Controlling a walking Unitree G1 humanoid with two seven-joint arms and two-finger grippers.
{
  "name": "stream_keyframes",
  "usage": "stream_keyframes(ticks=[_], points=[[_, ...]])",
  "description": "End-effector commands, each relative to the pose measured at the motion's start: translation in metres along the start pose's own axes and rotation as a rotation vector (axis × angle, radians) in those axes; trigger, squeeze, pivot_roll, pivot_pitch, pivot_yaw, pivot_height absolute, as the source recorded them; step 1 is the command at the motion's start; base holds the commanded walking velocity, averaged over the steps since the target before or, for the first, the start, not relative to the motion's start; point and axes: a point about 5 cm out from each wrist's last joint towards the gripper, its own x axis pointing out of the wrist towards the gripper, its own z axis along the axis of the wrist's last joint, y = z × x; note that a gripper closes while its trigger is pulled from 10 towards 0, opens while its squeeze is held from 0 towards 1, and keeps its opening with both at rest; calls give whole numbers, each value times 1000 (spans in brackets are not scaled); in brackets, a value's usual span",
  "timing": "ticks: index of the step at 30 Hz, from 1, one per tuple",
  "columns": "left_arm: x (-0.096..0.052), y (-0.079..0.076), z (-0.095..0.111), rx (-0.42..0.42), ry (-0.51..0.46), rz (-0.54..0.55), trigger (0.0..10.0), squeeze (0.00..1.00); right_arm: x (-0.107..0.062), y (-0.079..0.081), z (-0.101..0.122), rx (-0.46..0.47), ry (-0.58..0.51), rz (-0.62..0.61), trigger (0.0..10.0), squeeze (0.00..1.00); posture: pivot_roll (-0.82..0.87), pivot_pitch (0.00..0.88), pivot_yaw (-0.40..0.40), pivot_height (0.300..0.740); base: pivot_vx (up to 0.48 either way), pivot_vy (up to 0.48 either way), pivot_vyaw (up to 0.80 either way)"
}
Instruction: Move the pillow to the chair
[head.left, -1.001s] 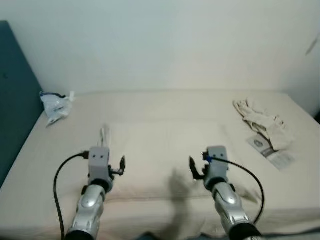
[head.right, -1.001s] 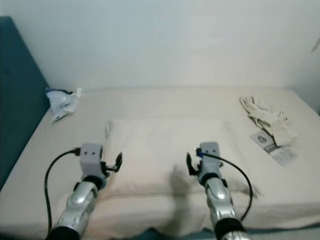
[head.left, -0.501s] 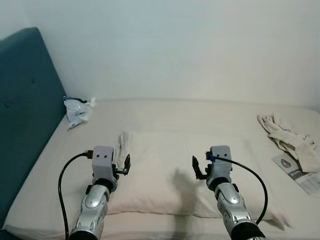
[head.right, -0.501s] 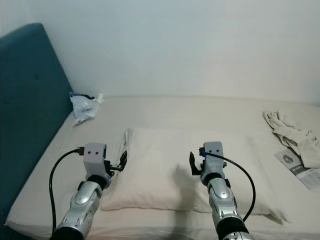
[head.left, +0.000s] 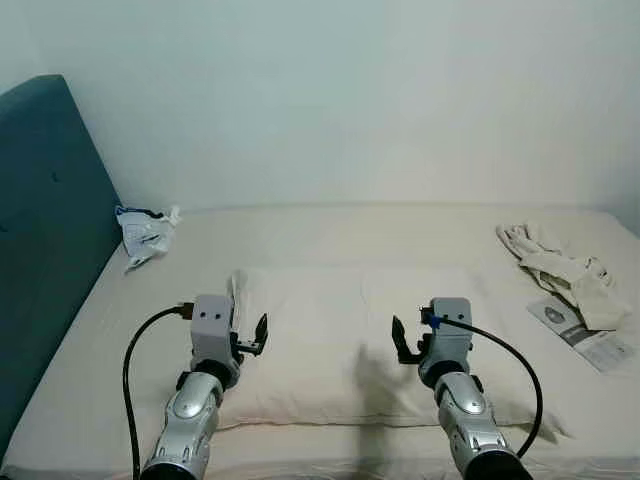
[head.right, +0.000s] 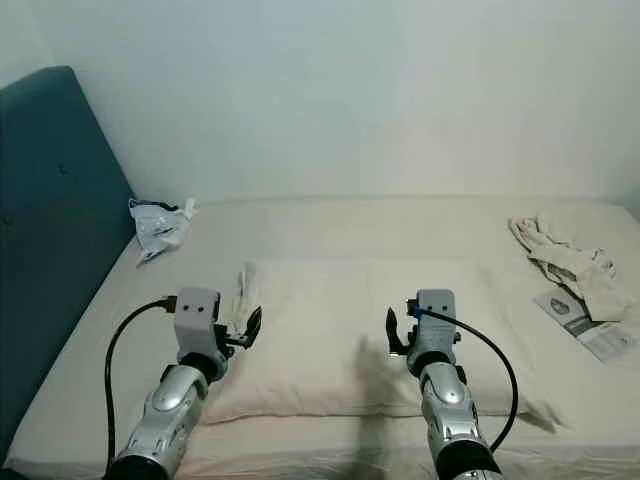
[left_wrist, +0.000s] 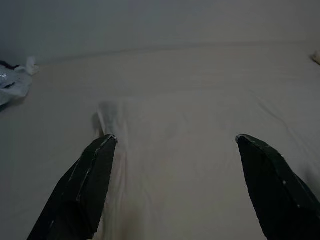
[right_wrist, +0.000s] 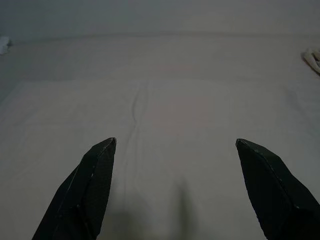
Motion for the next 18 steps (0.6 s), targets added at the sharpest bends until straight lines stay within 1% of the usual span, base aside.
stream_keyframes(ticks=[1,6,8,13,18], points=[[1,1,2,22,4,-16,10000,0,3,-1,6,13,-21,-8,10000,0,-25,44,13,680,0,0,0],[2,1,4,26,-2,-25,10000,0,3,-3,8,13,-24,-13,10000,0,-24,43,12,660,0,0,0],[2,1,4,30,-4,-30,10000,0,3,-3,8,13,-25,-14,10000,0,-24,42,12,645,0,0,0],[2,1,4,31,-4,-33,10000,0,3,-3,7,13,-26,-12,10000,0,-23,43,12,630,0,0,0],[2,2,5,36,-8,-38,10000,0,3,-3,7,11,-21,-6,10000,0,-22,42,12,600,0,0,0]])
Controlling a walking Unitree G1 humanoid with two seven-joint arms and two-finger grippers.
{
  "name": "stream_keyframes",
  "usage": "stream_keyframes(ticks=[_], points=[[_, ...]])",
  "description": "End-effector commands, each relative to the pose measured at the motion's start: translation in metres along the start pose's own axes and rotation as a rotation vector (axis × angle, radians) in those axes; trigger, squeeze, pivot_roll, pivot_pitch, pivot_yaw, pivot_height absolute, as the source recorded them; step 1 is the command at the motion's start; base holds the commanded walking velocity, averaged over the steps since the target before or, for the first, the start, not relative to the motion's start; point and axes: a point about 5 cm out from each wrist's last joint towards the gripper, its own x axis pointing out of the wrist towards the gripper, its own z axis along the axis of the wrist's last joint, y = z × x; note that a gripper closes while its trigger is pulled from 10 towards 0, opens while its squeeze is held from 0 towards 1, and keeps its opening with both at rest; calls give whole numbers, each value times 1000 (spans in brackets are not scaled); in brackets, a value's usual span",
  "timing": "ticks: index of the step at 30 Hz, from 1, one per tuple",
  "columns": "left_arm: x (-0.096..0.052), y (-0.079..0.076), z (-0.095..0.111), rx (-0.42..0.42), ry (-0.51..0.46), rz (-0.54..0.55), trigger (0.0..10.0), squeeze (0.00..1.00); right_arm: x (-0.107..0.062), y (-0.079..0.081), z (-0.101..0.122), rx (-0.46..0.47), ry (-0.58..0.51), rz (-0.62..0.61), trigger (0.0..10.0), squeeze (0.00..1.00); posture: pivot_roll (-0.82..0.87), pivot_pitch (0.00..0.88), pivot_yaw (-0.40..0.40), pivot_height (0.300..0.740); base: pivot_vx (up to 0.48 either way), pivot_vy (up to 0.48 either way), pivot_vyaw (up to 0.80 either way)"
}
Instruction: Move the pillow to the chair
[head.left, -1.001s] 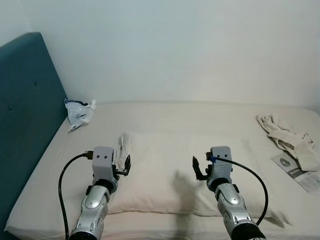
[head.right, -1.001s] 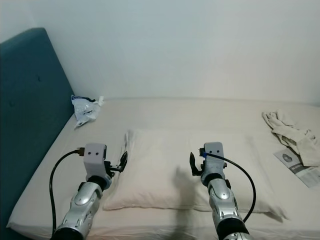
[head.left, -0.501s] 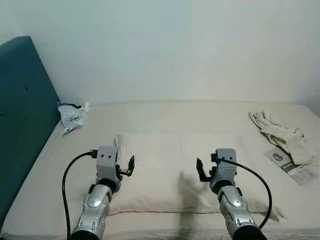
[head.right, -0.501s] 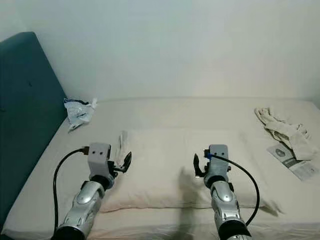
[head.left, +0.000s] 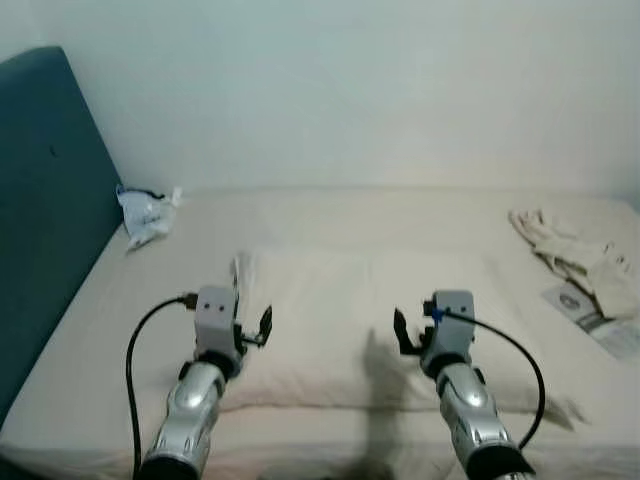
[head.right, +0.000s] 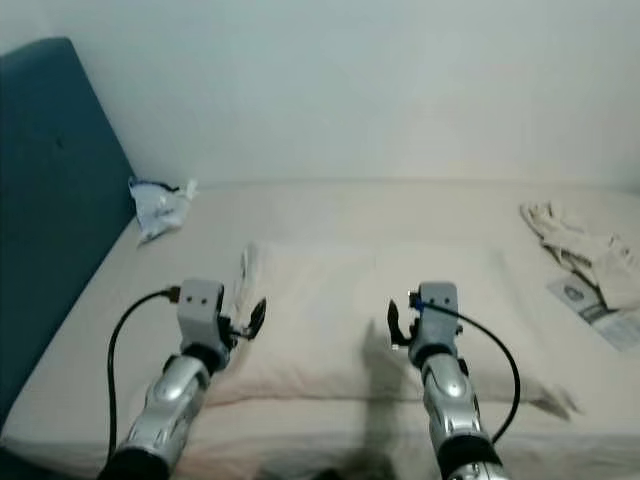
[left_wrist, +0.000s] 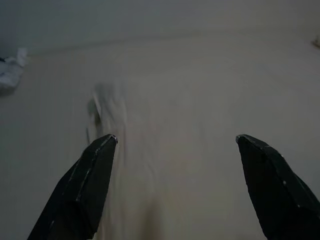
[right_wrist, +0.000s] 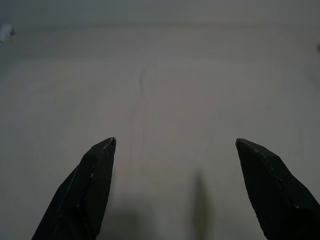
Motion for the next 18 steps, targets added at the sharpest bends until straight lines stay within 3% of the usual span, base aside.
stream_keyframes(ticks=[1,10,15,16,17,18], points=[[-2,1,-3,15,18,-7,10000,0,-1,-1,-2,15,7,-8,10000,0,-22,42,12,600,0,0,0],[1,1,4,44,-5,-52,10000,0,1,-5,4,-9,-17,-19,10000,0,-21,43,15,590,0,0,0],[4,3,13,89,-37,-76,10000,0,3,-10,18,-17,-79,-17,10000,0,-20,48,19,590,0,0,0],[5,3,18,67,-58,-81,10000,118,5,-13,24,-7,-105,-11,10000,996,-20,50,20,590,0,0,0],[5,4,21,50,-74,-84,10000,118,5,-15,28,1,-122,-7,10000,996,-20,50,20,590,0,0,0],[7,5,24,32,-85,-86,10000,1000,6,-17,33,10,-144,-3,10000,1000,-15,54,22,590,0,0,0]])
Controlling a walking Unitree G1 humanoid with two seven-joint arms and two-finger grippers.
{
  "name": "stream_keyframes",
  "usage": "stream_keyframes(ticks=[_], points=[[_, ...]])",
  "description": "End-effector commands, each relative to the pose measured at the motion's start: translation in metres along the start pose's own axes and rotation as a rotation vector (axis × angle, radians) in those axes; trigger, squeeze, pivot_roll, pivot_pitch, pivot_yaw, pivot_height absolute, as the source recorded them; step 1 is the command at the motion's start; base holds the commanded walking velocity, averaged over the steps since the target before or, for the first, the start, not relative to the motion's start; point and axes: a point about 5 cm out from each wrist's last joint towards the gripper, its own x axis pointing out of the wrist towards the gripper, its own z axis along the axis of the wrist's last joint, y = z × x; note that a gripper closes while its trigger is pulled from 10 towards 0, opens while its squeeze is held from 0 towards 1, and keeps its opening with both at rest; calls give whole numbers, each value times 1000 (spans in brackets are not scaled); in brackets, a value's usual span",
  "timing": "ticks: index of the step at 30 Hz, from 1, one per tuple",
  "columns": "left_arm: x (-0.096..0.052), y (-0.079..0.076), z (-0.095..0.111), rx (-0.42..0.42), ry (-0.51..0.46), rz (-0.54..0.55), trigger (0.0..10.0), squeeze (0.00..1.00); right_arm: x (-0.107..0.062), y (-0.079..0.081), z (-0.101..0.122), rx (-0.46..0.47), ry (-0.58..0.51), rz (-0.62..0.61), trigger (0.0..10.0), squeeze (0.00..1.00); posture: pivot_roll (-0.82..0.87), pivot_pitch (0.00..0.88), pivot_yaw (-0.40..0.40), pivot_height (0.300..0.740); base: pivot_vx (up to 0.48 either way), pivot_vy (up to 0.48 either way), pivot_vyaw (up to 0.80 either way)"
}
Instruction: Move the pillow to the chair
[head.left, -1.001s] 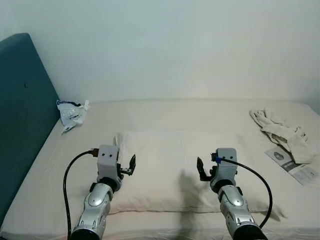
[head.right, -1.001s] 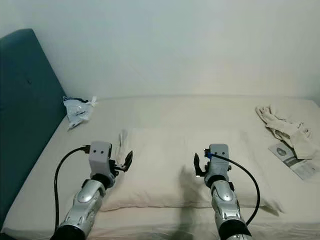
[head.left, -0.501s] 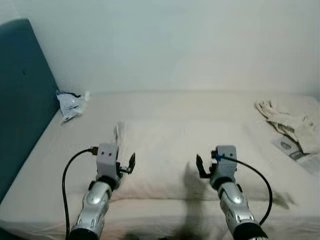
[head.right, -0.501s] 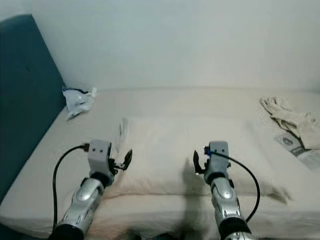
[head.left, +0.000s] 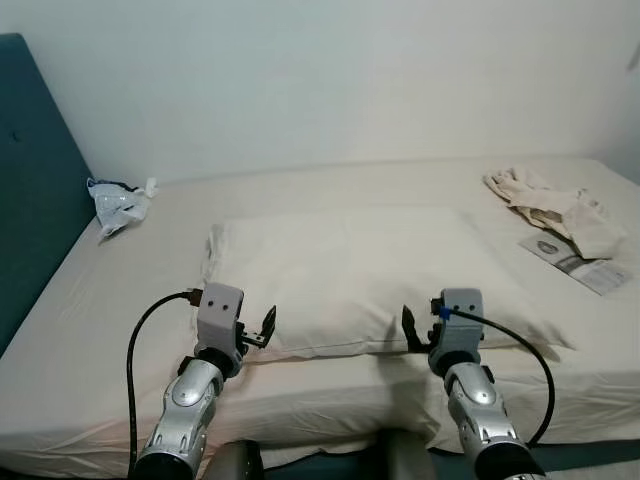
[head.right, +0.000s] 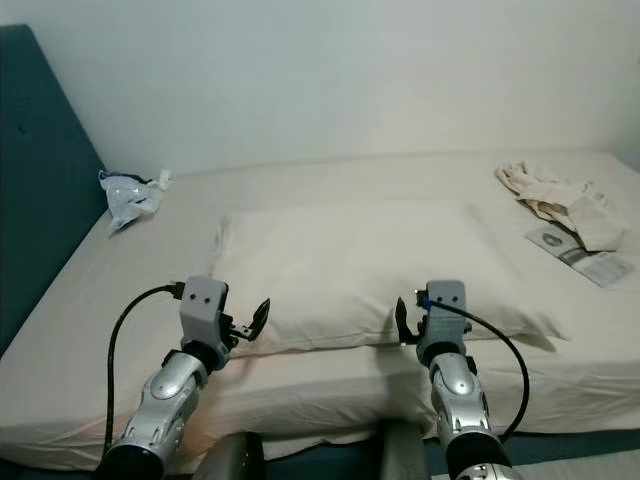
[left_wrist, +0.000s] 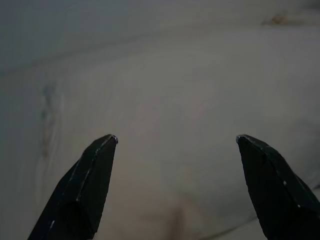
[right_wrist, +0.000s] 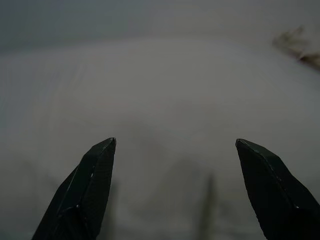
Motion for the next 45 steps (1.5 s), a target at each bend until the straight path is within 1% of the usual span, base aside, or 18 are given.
stream_keyframes(ticks=[1,4,5,6,11,12,17,19,20,21,22,23,24,25,33,39,42,45], points=[[4,7,9,-10,-24,2,10000,1000,4,-2,13,24,-56,8,10000,1000,-15,56,23,590,0,0,0],[12,10,14,-15,2,-6,10000,1000,8,-18,24,38,-80,-19,10000,1000,-8,66,30,590,0,0,0],[12,10,14,-15,2,-6,10000,1000,8,-18,24,38,-80,-19,10000,1000,-8,66,30,590,0,0,0],[20,13,18,-36,11,-14,10000,1000,12,-30,29,36,-71,-36,10000,1000,-2,80,43,590,0,0,0],[34,20,23,-100,66,-9,10000,1000,18,-49,33,83,-11,-66,10000,1000,11,112,61,590,0,0,0],[39,24,24,-104,106,-4,10000,1000,20,-57,36,100,-1,-85,10000,1000,19,131,72,590,0,0,0],[46,33,25,-94,183,25,10000,1000,23,-70,43,142,6,-125,10000,1000,37,169,86,590,0,0,0],[53,43,27,-91,264,71,10000,1000,25,-84,46,130,53,-186,10000,1000,49,193,93,590,0,0,0],[56,48,30,-108,294,84,10000,729,25,-92,48,97,78,-220,10000,1000,55,221,100,590,0,0,0],[59,51,34,-129,298,79,10000,0,25,-97,51,74,89,-241,10000,773,59,237,105,590,0,0,0],[61,53,38,-151,293,77,10000,0,26,-100,54,58,94,-253,10000,0,62,248,109,590,0,0,0],[61,53,38,-151,293,77,10000,0,26,-100,54,58,94,-253,10000,0,62,248,109,590,0,0,0],[64,59,44,-209,290,89,10000,0,26,-107,61,23,85,-268,10000,0,70,278,112,590,0,0,0],[65,61,46,-220,293,97,10000,0,26,-109,63,20,80,-277,10000,0,74,297,115,590,0,0,0],[66,76,54,-244,314,125,10000,0,22,-128,72,19,80,-337,10000,0,78,358,120,590,0,0,0],[65,76,49,-363,368,135,10000,0,29,-117,71,124,108,-267,10000,0,71,364,109,590,0,0,0],[65,69,44,-436,388,87,10000,0,37,-100,73,182,97,-174,10000,0,71,358,101,590,0,0,0],[64,64,39,-441,429,47,10000,0,38,-97,71,193,107,-158,10000,0,73,356,100,590,0,0,0]])
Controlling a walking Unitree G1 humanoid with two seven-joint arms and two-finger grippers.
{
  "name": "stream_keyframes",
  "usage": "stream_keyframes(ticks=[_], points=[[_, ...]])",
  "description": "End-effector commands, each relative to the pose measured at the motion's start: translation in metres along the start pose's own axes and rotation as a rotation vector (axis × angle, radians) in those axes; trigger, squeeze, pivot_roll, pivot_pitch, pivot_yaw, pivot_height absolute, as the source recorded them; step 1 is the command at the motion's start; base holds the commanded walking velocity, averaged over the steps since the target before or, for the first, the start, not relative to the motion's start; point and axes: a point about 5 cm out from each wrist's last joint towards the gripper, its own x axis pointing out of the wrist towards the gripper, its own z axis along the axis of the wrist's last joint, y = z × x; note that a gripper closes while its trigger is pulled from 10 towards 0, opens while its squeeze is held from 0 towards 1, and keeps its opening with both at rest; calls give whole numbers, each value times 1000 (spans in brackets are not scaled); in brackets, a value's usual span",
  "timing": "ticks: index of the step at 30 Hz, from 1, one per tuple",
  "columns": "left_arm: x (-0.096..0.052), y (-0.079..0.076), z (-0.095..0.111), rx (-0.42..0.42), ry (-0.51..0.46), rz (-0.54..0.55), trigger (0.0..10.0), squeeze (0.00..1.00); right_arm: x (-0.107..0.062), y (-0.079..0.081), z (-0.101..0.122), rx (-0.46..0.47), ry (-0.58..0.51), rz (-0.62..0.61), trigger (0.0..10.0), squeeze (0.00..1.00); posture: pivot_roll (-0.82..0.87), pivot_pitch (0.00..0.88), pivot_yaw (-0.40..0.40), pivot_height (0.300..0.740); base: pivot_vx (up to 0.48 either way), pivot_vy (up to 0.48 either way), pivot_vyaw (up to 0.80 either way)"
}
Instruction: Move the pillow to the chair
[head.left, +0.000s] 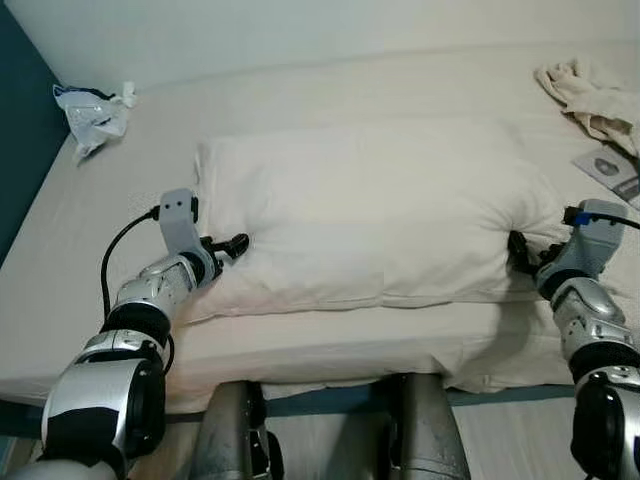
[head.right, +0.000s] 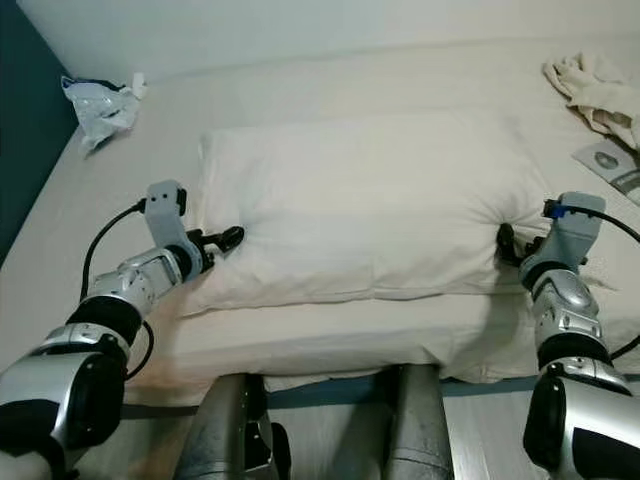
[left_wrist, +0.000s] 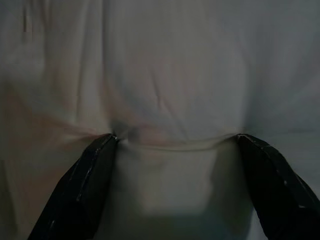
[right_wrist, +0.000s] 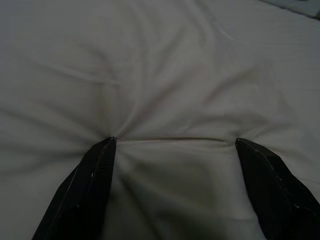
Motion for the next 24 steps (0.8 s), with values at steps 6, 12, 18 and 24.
stream_keyframes(ticks=[6,12,18,24], points=[[-2,-5,-47,27,260,-79,10000,0,-2,22,-34,120,169,102,10000,0,70,350,104,590,0,0,0],[1,-21,-57,14,328,-167,3961,0,-2,39,-40,225,207,216,10000,0,71,347,107,590,0,0,0],[3,-33,-62,54,367,-235,0,0,-3,50,-46,275,246,256,0,0,72,344,108,590,0,0,0],[4,-40,-62,42,374,-266,0,0,-2,56,-47,291,242,273,0,0,73,340,109,590,0,0,0]])
